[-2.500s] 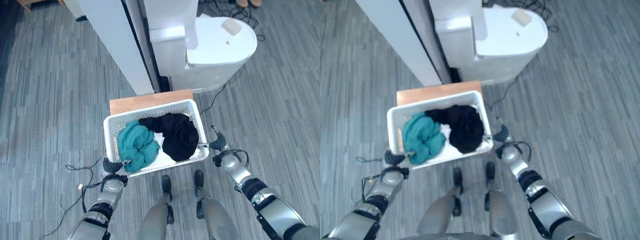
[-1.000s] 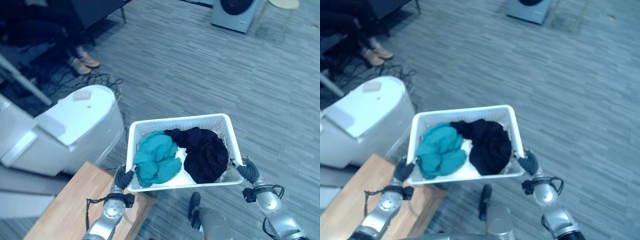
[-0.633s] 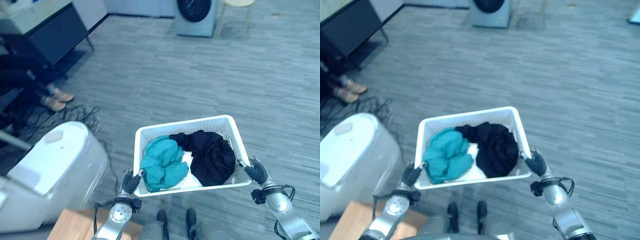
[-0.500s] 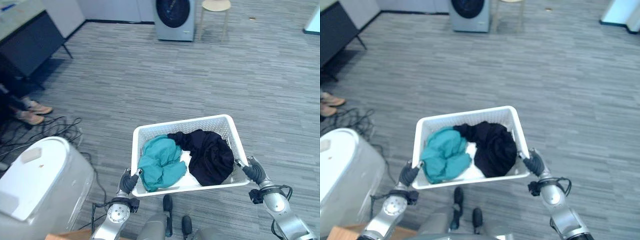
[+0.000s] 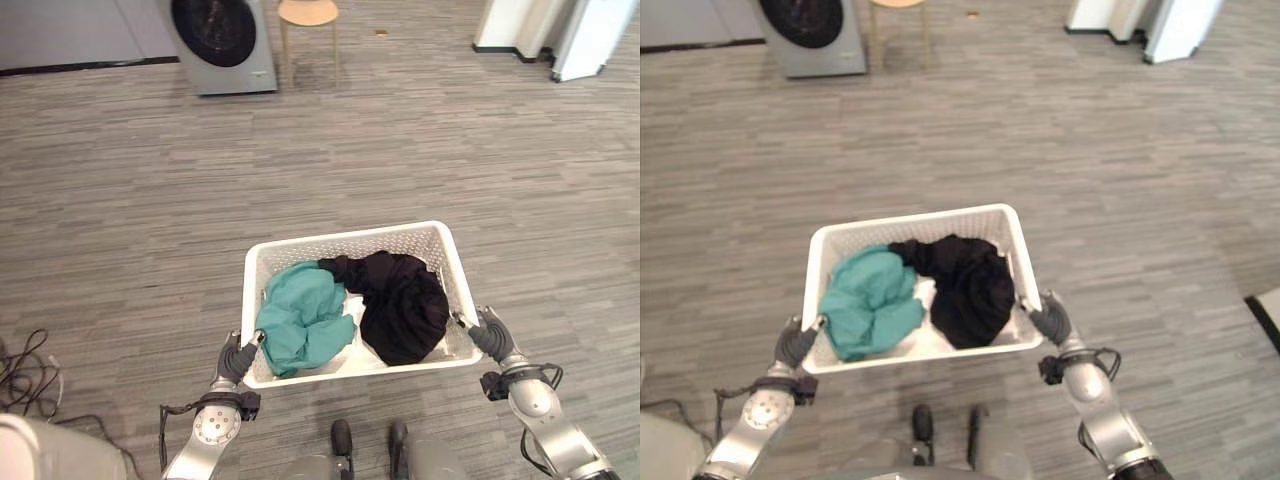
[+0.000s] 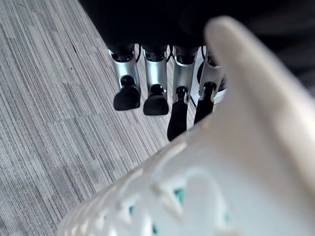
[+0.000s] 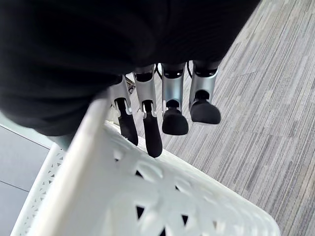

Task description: Grab the laundry basket,head to the washer,open it,put in the laundry and shut it.

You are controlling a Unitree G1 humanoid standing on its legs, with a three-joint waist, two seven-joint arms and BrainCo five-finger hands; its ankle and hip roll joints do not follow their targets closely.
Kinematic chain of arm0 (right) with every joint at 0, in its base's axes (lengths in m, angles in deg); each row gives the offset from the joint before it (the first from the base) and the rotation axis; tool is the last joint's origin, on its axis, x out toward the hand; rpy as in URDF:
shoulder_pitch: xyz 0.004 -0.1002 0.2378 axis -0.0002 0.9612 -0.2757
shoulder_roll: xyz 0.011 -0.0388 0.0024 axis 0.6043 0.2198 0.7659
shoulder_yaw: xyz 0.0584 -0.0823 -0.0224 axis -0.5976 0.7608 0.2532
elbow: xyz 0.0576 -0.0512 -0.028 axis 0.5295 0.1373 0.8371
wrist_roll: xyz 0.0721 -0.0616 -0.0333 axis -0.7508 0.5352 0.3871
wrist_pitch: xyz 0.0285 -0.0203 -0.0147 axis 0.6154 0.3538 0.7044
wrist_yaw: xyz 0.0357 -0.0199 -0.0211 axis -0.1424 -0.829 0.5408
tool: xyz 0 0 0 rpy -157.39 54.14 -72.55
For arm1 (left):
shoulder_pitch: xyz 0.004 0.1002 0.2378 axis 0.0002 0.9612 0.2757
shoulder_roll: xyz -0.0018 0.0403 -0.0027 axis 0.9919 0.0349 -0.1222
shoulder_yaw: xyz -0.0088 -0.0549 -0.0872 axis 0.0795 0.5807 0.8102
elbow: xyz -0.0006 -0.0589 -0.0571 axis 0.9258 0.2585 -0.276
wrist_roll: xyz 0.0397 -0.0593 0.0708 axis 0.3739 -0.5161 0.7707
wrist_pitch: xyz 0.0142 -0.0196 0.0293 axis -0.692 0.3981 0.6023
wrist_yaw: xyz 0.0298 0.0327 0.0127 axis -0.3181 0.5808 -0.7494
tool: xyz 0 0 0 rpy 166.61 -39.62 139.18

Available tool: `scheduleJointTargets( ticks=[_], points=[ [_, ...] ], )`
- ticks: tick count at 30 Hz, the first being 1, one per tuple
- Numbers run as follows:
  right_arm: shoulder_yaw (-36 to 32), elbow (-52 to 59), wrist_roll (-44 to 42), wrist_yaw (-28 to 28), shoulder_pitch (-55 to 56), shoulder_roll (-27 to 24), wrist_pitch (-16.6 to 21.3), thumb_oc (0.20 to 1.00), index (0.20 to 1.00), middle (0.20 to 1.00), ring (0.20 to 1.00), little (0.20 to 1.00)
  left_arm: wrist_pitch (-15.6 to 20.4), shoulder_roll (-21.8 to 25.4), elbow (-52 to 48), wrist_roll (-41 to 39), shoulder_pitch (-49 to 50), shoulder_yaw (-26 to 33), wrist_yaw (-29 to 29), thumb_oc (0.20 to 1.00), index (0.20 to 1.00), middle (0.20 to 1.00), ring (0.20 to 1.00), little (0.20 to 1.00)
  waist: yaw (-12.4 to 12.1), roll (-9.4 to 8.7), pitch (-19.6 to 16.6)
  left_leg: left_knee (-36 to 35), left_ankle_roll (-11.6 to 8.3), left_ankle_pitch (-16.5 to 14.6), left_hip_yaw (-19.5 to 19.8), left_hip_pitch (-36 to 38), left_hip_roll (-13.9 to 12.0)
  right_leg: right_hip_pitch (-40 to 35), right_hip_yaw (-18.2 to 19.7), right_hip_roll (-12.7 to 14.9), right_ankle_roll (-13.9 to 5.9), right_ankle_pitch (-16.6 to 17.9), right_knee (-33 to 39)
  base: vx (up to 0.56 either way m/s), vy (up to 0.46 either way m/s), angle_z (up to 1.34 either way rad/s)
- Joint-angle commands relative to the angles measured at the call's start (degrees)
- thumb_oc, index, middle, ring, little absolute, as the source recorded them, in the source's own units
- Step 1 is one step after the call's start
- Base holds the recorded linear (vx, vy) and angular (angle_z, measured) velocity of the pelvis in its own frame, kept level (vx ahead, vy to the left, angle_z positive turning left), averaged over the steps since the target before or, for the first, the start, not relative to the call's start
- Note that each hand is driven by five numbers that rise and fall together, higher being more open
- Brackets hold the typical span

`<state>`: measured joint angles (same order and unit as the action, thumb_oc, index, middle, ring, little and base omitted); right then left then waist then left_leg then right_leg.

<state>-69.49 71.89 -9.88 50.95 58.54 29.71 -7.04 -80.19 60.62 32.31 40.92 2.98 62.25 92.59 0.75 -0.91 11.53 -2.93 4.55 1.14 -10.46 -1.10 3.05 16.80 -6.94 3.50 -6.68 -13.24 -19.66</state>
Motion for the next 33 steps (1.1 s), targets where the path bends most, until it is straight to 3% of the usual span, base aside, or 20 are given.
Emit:
scheduleJointTargets(
  ticks=[1, 5, 7, 8, 9, 10, 12, 13, 15, 18, 19, 20, 21, 24, 28, 29, 30, 31, 32, 33],
  points=[
    [-1.52, 4.76, -7.32, -1.08, -4.14, 3.04, 8.10, 0.200, 0.200, 0.200, 0.200, 0.200, 5.22, -1.07, -6.88, -4.68, -1.60, 2.44, -0.17, 0.200, 0.200, 0.200, 0.200, 0.200, 1.22, -0.84, -0.09, 5.13, -3.13, -9.97, -1.12, 6.53, -2.14, -1.81, -7.31, 0.59, -2.72, 14.33, 17.75, 0.38, -0.072, -0.05],
    [-2.97, 5.14, -7.13, -1.25, -2.07, 2.93, 8.60, 0.200, 0.200, 0.200, 0.200, 0.200, 5.65, -1.89, -6.24, -3.81, -2.74, 1.09, -0.69, 0.200, 0.200, 0.200, 0.200, 0.200, 2.96, -0.65, -1.12, 3.98, -3.89, -12.62, 1.93, 11.82, -1.47, -2.64, -5.87, 1.65, -1.95, 16.61, 17.53, 0.47, -0.108, 0.25],
    [-3.69, 4.93, -7.61, -1.36, -0.55, 2.77, 8.61, 0.200, 0.200, 0.200, 0.200, 0.200, 5.73, -2.78, -5.49, -4.21, -3.44, -0.32, -0.96, 0.200, 0.200, 0.200, 0.200, 0.200, 4.25, 0.46, -1.86, 7.62, -6.24, -11.29, 3.01, 12.23, -4.02, -4.00, -5.55, 0.88, -0.42, 16.33, 16.57, 0.37, -0.158, 0.62],
    [-3.72, 4.96, -7.62, -1.37, -0.54, 2.78, 8.60, 0.200, 0.200, 0.200, 0.200, 0.200, 5.74, -2.77, -5.47, -4.21, -3.47, -0.34, -0.96, 0.200, 0.200, 0.200, 0.200, 0.200, 4.37, 0.27, -1.95, 7.62, -6.24, -11.06, 3.14, 11.99, -3.83, -3.89, -5.62, 1.09, -0.40, 16.53, 16.71, 0.24, -0.166, 0.64],
    [-3.72, 5.14, -7.90, -1.23, -0.32, 2.42, 8.88, 0.200, 0.200, 0.200, 0.200, 0.200, 5.66, -3.02, -5.44, -4.79, -3.79, -0.77, -1.01, 0.200, 0.200, 0.200, 0.200, 0.200, 4.38, 0.78, -1.97, 12.19, -8.00, -8.09, 3.13, 10.85, -5.45, -5.40, -6.35, 0.42, 0.38, 16.51, 17.27, 0.34, -0.306, 0.96],
    [-4.11, 5.84, -9.09, -1.14, 0.05, 1.44, 9.35, 0.200, 0.200, 0.200, 0.200, 0.200, 5.78, -2.39, -5.81, -4.90, -3.93, -1.14, -1.34, 0.200, 0.200, 0.200, 0.200, 0.200, 3.99, 0.18, -1.33, 25.75, -9.13, -2.53, 3.68, 5.75, -7.55, -8.75, -6.68, -0.58, 2.53, 15.10, 18.38, 0.34, -0.305, 0.88],
    [-4.25, 5.91, -9.58, -1.14, 0.33, 1.09, 9.36, 0.200, 0.200, 0.200, 0.200, 0.200, 5.78, -2.34, -6.28, -4.97, -3.65, -1.24, -1.45, 0.200, 0.200, 0.200, 0.200, 0.200, 3.65, -0.21, -0.92, 30.31, -8.90, -1.14, 3.83, 3.43, -7.86, -10.27, -6.39, -1.08, 3.63, 14.14, 18.66, 0.32, -0.250, 0.43],
    [-4.45, 5.48, -9.63, -0.91, 0.44, 0.52, 8.68, 0.200, 0.200, 0.200, 0.200, 0.200, 5.55, -2.56, -6.04, -5.39, -3.97, -1.31, -1.46, 0.200, 0.200, 0.200, 0.200, 0.200, 2.37, -1.43, 0.11, 34.29, -7.49, -3.21, 3.11, -1.94, -7.07, -12.92, -5.83, -0.76, 4.22, 12.46, 19.18, 0.31, -0.203, 0.01],
    [-4.78, 5.67, -9.95, -0.89, 0.76, 0.35, 8.51, 0.200, 0.200, 0.200, 0.200, 0.200, 5.41, -2.67, -5.85, -5.46, -4.09, -1.36, -1.31, 0.200, 0.200, 0.200, 0.200, 0.200, 1.74, -2.11, 0.56, 33.88, -6.84, -4.65, 2.24, -5.34, -6.60, -14.20, -5.47, -0.51, 4.14, 11.68, 19.39, 0.28, -0.120, -0.29],
    [-5.72, 5.65, -10.29, -1.03, 1.99, 0.28, 8.32, 0.200, 0.200, 0.200, 0.200, 0.200, 5.19, -2.87, -6.11, -5.69, -3.30, -1.29, -1.78, 0.200, 0.200, 0.200, 0.200, 0.200, 0.23, -2.56, 0.37, 23.61, -5.42, -6.18, 1.03, -9.59, -4.83, -17.41, -4.29, -0.42, 3.07, 9.61, 20.27, 0.37, -0.018, -0.11],
    [-5.91, 5.34, -10.11, -0.87, 2.10, 0.31, 8.18, 0.200, 0.200, 0.200, 0.200, 0.200, 5.06, -2.83, -6.39, -5.55, -3.01, -1.19, -1.94, 0.200, 0.200, 0.200, 0.200, 0.200, -0.17, -2.30, 0.22, 19.29, -5.48, -4.69, 0.80, -10.52, -4.55, -18.56, -3.96, -0.87, 2.91, 9.01, 20.48, 0.55, 0.027, -0.19],
    [-6.03, 4.91, -9.74, -0.61, 2.11, 0.55, 8.00, 0.200, 0.200, 0.200, 0.200, 0.200, 4.71, -2.87, -6.72, -5.15, -2.52, -0.70, -1.94, 0.200, 0.200, 0.200, 0.200, 0.200, -1.34, -1.24, 0.30, 10.79, -6.53, 0.72, 0.94, -12.20, -3.97, -21.89, -2.90, -2.76, 2.93, 7.04, 20.45, 0.58, 0.018, -0.16],
    [-6.09, 4.61, -9.43, -0.34, 1.96, 0.55, 8.04, 0.200, 0.200, 0.200, 0.200, 0.200, 4.69, -2.88, -6.84, -5.10, -2.39, -0.48, -1.95, 0.200, 0.200, 0.200, 0.200, 0.200, -1.69, -0.93, 0.22, 7.99, -6.85, 2.19, 0.38, -13.64, -3.93, -22.70, -2.71, -3.33, 2.83, 6.43, 20.43, 0.47, 0.009, -0.16],
    [-5.87, 4.23, -9.11, -0.30, 1.37, 0.98, 7.76, 0.200, 0.200, 0.200, 0.200, 0.200, 4.45, -2.91, -7.25, -4.94, -1.90, 0.46, -1.79, 0.200, 0.200, 0.200, 0.200, 0.200, -2.90, -0.80, -0.40, 3.86, -6.91, 4.15, -1.63, -15.54, -4.33, -25.92, -1.09, -3.72, 2.68, 4.04, 19.75, 0.44, 0.052, -0.31],
    [-5.07, 4.43, -8.67, -1.78, 1.19, 1.77, 7.80, 0.200, 0.200, 0.200, 0.200, 0.200, 4.45, -2.67, -7.38, -4.62, -1.12, 1.10, -2.29, 0.200, 0.200, 0.200, 0.200, 0.200, -3.82, -1.15, -1.90, 5.57, -5.86, 5.28, -1.56, -14.21, -4.40, -29.06, 0.43, -2.56, 2.00, 2.28, 17.92, 0.49, 0.126, -0.34],
    [-4.42, 4.20, -8.48, -2.19, 1.20, 2.75, 7.95, 0.200, 0.200, 0.200, 0.200, 0.200, 4.34, -2.35, -7.21, -4.77, -1.01, 1.10, -2.27, 0.200, 0.200, 0.200, 0.200, 0.200, -4.37, -2.16, -3.05, 7.25, -4.44, 3.73, -1.85, -13.17, -3.28, -28.24, 0.83, -0.17, -0.11, 4.90, 12.80, 0.50, 0.171, -0.34],
    [-4.43, 4.20, -8.47, -2.19, 1.18, 2.76, 7.95, 0.200, 0.200, 0.200, 0.200, 0.200, 4.35, -2.34, -7.21, -4.78, -1.03, 1.10, -2.27, 0.200, 0.200, 0.200, 0.200, 0.200, -4.52, -2.05, -3.16, 7.20, -4.44, 3.87, -1.94, -13.32, -3.47, -28.03, 0.98, -0.32, -0.08, 5.08, 12.83, 0.47, 0.205, -0.47],
    [-3.96, 4.25, -8.11, -2.46, 1.04, 3.12, 7.99, 0.200, 0.200, 0.200, 0.200, 0.200, 4.31, -2.20, -7.23, -4.86, -0.96, 0.98, -2.29, 0.200, 0.200, 0.200, 0.200, 0.200, -4.65, -2.31, -3.50, 7.06, -3.63, 3.11, -2.21, -12.20, -2.85, -26.56, 1.31, 0.80, -1.46, 7.80, 8.60, 0.31, 0.146, -0.38],
    [-3.69, 4.77, -7.92, -2.76, 0.79, 3.40, 8.43, 0.200, 0.200, 0.200, 0.200, 0.200, 4.22, -1.49, -7.59, -4.67, -1.17, 0.78, -2.23, 0.200, 0.200, 0.200, 0.200, 0.200, -3.79, -2.90, -3.11, 7.06, -2.48, 1.80, -1.93, -10.29, -1.80, -23.80, 2.54, 2.16, -3.26, 13.70, 1.11, 0.38, 0.190, -0.25],
    [-3.73, 4.68, -7.82, -2.82, 0.74, 3.48, 8.27, 0.200, 0.200, 0.200, 0.200, 0.200, 4.26, -1.11, -7.57, -4.71, -1.51, 0.64, -2.27, 0.200, 0.200, 0.200, 0.200, 0.200, -3.64, -2.50, -2.98, 6.87, -1.98, 1.23, -1.78, -9.28, -1.90, -21.84, 3.47, 2.01, -3.57, 15.48, -2.70, 0.53, 0.226, -0.10]
  ],
)
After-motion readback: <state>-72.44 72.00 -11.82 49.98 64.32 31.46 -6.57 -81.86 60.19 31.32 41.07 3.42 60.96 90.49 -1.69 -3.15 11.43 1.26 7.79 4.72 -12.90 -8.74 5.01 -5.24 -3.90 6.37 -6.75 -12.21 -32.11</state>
